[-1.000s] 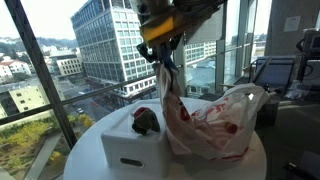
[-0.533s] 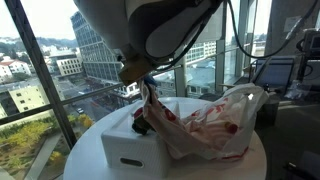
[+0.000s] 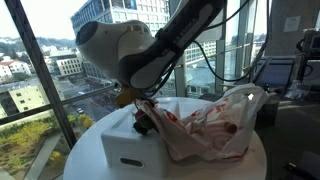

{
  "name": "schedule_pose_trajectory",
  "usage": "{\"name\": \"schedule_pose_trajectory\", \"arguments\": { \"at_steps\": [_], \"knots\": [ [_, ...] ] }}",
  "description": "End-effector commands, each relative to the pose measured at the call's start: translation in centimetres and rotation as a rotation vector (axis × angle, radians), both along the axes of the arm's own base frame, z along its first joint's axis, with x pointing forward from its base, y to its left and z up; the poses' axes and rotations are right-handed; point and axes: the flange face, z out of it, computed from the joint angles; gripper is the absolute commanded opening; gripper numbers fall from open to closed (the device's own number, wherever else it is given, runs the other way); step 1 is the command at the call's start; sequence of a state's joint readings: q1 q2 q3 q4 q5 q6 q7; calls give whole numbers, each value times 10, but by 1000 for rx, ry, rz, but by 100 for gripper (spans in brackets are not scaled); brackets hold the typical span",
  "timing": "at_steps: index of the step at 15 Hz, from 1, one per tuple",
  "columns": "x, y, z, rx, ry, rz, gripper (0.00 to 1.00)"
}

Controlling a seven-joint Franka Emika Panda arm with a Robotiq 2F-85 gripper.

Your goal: Remove the object from the plastic bag and put them on the white basket

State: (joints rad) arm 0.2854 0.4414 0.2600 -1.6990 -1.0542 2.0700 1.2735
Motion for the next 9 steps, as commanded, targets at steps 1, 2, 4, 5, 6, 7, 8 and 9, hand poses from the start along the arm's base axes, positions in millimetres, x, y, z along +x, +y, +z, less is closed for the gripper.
{"name": "schedule_pose_trajectory", "arguments": {
  "at_steps": [1,2,4,5,6,7,8,9],
  "knots": [
    [-2,15,41,7,-51,47,63],
    [-5,19,54,8,-69,58,70],
    [-11,20,76,2,-93,53,86],
    [-15,19,86,-3,-98,49,92],
    [-23,15,94,-9,-89,40,100],
    [-30,10,101,-16,-71,37,100],
    [-39,4,106,-16,-39,25,100],
    [-53,-5,107,-6,24,25,100]
  ]
}}
